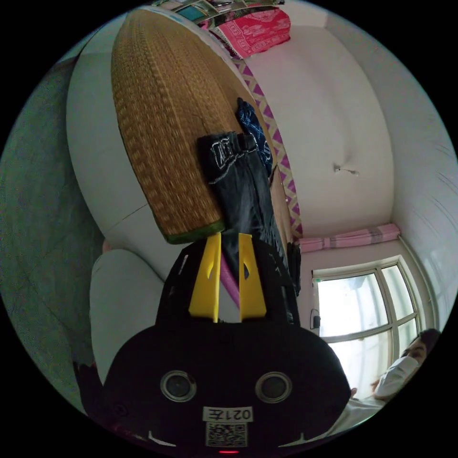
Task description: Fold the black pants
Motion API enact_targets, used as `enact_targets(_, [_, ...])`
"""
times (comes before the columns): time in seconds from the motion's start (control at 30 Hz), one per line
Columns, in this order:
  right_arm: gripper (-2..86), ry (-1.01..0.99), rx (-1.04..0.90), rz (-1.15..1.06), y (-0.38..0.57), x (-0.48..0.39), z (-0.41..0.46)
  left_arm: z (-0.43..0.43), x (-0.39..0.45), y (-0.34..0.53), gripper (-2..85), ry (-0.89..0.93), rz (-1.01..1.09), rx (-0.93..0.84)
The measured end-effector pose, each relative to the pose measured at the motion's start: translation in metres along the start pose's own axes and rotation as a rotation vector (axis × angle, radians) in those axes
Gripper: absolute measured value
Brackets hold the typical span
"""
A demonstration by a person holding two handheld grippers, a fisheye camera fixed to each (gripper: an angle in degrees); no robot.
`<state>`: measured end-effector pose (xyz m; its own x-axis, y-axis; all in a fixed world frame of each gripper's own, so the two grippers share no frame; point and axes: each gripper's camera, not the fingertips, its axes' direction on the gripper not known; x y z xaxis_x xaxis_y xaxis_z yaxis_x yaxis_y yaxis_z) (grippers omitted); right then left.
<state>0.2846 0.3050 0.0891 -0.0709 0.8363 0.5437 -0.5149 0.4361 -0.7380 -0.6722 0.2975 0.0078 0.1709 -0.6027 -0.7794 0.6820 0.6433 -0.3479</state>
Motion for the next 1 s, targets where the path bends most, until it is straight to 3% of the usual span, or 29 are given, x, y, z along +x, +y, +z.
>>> enact_targets(0.23, [0.5, -0.008, -0.004, 0.011, -0.018, 0.008, 0.008, 0.016, 0.024, -0.003, 8.6, -0.070, 0.045, -0.017])
enact_targets(0.4, [0.5, -0.013, -0.005, 0.008, -0.030, 0.009, 0.016, 0.039, 0.034, -0.012, 8.2, -0.023, 0.024, -0.031])
enact_targets(0.53, [0.5, -0.009, -0.006, 0.008, -0.038, 0.009, 0.023, 0.056, 0.043, -0.013, 0.5, -0.005, 0.009, -0.051])
enact_targets(0.63, [0.5, -0.019, -0.008, 0.024, -0.044, 0.011, 0.028, 0.064, 0.057, -0.016, -0.6, -0.005, 0.060, -0.047])
enact_targets(0.8, [0.5, -0.080, -0.056, 0.028, -0.065, -0.002, 0.037, 0.083, 0.099, -0.032, -0.9, -0.060, 0.216, -0.101])
enact_targets(1.0, [0.5, -0.129, -0.127, -0.088, -0.128, -0.064, 0.063, 0.122, 0.197, -0.069, -1.0, -0.186, 0.548, -0.207])
